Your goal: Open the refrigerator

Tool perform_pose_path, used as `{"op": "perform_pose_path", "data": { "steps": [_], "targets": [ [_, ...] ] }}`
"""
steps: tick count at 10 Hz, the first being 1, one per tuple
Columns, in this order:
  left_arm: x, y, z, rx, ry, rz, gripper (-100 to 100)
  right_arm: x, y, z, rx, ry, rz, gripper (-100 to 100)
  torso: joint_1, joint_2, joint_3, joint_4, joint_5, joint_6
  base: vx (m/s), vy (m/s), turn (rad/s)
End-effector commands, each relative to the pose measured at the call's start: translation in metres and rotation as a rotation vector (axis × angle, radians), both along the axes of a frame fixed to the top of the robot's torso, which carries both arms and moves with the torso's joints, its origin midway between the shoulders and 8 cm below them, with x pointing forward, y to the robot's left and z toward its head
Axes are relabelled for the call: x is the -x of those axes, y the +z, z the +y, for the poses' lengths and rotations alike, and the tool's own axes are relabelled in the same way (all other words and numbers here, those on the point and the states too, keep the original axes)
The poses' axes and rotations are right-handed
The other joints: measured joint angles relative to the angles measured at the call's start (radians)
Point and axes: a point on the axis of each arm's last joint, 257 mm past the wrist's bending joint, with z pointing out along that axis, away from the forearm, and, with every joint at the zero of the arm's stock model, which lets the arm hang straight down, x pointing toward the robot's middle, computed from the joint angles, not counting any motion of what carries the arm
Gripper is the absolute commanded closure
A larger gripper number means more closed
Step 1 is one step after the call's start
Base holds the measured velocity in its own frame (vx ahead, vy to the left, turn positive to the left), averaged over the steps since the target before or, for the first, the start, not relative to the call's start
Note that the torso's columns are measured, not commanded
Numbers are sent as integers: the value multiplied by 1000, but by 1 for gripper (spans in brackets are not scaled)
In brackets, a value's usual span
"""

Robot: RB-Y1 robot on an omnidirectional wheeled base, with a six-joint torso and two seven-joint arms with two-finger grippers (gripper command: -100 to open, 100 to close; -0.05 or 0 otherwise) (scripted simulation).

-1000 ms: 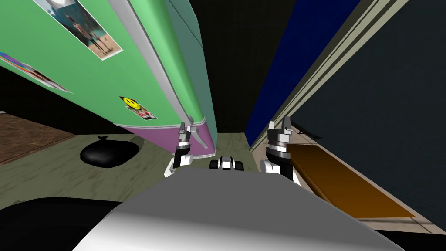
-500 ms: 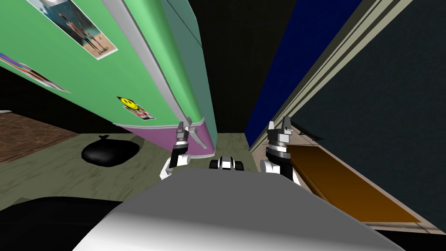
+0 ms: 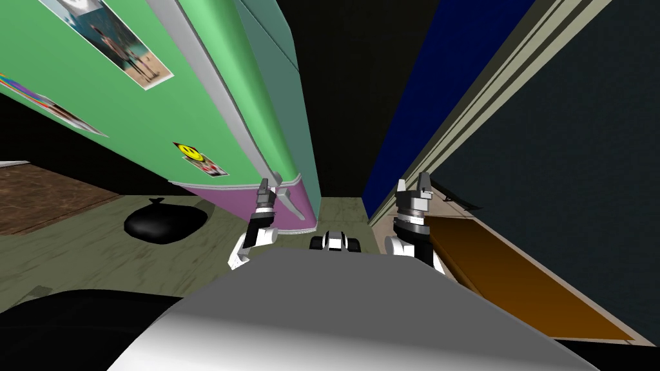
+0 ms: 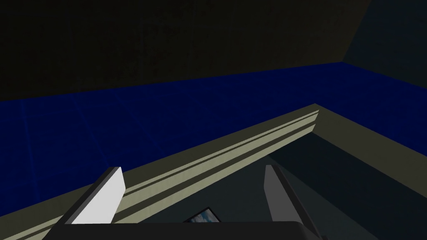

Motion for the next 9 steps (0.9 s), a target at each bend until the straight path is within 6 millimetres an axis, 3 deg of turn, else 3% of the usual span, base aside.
{"op": "perform_pose_path", "data": {
  "steps": [1, 9],
  "targets": [
    [1, 9, 7, -11, 19, 27, -100, 0, 0, 0, 0, 0, 0, 0, 0, -1, -1, 1, -1, 0, 20, -46, 31],
    [2, 15, 27, -34, 67, 138, -100, 0, 0, 0, 0, 0, 0, 0, -2, -6, -5, 0, -3, 3, 16, -41, 26]
  ]
}}
